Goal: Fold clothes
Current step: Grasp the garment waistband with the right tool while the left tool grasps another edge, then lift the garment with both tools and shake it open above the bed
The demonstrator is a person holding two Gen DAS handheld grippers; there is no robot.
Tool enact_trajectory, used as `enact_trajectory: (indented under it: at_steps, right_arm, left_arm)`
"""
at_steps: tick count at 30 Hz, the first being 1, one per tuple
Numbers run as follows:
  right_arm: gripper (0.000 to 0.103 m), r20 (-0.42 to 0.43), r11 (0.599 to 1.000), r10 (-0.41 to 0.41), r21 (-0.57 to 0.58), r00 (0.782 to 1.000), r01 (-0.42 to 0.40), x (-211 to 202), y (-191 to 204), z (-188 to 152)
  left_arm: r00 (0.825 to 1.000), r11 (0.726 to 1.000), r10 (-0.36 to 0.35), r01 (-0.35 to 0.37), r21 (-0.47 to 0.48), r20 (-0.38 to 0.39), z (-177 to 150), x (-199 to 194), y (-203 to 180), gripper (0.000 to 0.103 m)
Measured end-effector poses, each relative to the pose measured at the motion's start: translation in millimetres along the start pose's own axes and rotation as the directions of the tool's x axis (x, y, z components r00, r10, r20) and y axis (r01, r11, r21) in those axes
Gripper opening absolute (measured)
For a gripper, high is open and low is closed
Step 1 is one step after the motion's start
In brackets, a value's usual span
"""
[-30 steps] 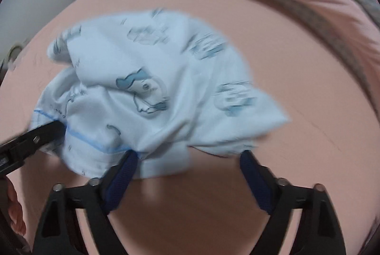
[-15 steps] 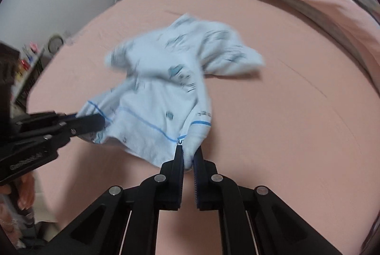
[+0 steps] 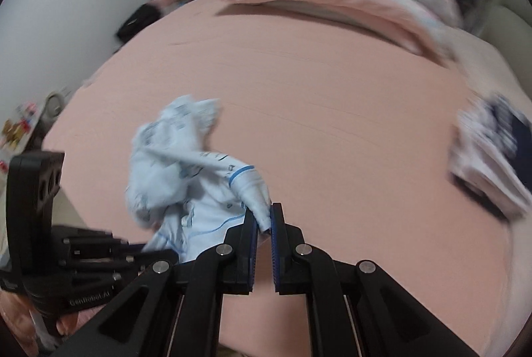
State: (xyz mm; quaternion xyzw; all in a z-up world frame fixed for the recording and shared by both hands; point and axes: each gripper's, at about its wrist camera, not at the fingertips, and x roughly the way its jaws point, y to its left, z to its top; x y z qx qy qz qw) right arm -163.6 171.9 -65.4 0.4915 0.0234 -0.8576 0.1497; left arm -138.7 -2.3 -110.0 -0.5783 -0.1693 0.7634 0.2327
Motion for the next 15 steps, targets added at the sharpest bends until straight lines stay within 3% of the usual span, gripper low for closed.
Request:
enact_trajectory:
  at_steps: [4, 7, 9, 10, 11, 15]
  right_arm:
    - [0.005, -0.015, 0.988, -0.099, 0.12, 0.995, 0.1, -29, -60, -50]
    - [0.005, -0.047, 0.968, -0.181, 0.168, 0.982, 0.186, -38, -98, -46]
    - [0.009, -0.058, 0.956, -0.188, 0.217, 0.98, 0.196, -45, -120, -46]
    - [0.011, -0.061, 0.95, -0.198, 0.235, 0.978, 0.206, -48, -129, -46]
    - [0.018, -0.055, 0.942, -0.227, 0.24, 0.972, 0.234, -48, -133, -43]
    - [0.033, 0.055, 0.916, -0.301, 0.293, 0.952, 0.273, -76, -129, -52]
  left_arm:
    - [0.999, 0.999, -0.046, 0.046, -0.011, -0.01, -7, 3, -7, 0.006]
    - [0.997, 0.997, -0.081, 0.08, -0.019, -0.018, -12, 6, -12, 0.01]
    - [0.994, 0.994, -0.104, 0.103, -0.025, -0.023, -15, 8, -15, 0.027]
    - [0.993, 0.993, -0.115, 0.115, -0.028, -0.025, -17, 8, -17, 0.046]
    - [0.992, 0.992, -0.127, 0.126, -0.031, -0.028, -19, 9, -19, 0.057]
    - [0.984, 0.984, -0.173, 0.171, -0.043, -0.037, -26, 13, -26, 0.057]
